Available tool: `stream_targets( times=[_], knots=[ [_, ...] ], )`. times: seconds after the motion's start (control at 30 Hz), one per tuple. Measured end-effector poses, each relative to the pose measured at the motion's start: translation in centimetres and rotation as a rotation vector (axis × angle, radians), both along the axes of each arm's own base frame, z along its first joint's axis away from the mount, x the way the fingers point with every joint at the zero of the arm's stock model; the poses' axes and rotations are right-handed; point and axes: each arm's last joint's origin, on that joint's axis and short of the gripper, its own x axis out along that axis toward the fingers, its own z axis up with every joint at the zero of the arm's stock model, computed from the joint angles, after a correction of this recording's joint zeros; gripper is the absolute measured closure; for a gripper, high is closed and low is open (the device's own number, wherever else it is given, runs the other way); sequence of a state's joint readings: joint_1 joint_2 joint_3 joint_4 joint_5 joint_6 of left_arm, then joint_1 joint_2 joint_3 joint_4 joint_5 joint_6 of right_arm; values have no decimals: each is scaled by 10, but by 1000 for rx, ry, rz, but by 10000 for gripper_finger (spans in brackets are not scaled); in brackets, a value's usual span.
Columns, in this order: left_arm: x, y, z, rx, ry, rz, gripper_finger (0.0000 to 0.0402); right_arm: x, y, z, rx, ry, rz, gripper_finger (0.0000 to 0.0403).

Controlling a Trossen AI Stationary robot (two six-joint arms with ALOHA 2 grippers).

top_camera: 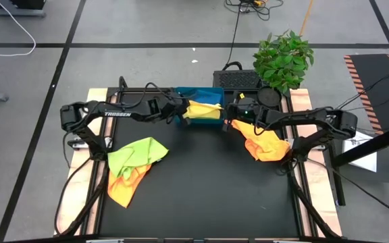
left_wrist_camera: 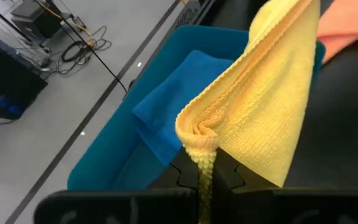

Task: Fold microfiber towels
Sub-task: Stack the yellow microfiber cloth on top of the blue microfiber cloth in the blue bin

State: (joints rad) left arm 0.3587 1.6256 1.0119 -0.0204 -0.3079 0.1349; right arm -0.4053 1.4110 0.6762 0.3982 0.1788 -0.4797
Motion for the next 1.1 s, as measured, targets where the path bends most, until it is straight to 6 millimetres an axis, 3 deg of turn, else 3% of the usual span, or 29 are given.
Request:
stream_targets(
  times=[0.17, 0.4, 0.6, 0.8, 1.1],
  knots=[
    [2, 20, -7, 30, -29, 41, 398, 0, -13, -3, -19, -23, -62, 403],
    [2, 56, -45, -57, -29, 66, 396, 4, -39, -39, 8, 22, -111, 403],
    [1, 66, -57, -66, -26, 94, 384, 6, -51, -57, -23, 30, -130, 401],
    [-2, 71, -56, -55, -28, 119, 378, 11, -59, -57, -31, 21, -150, 397],
    [-5, 74, -57, -21, 10, 125, 376, 10, -62, -55, -88, 54, -230, 311]
  ],
)
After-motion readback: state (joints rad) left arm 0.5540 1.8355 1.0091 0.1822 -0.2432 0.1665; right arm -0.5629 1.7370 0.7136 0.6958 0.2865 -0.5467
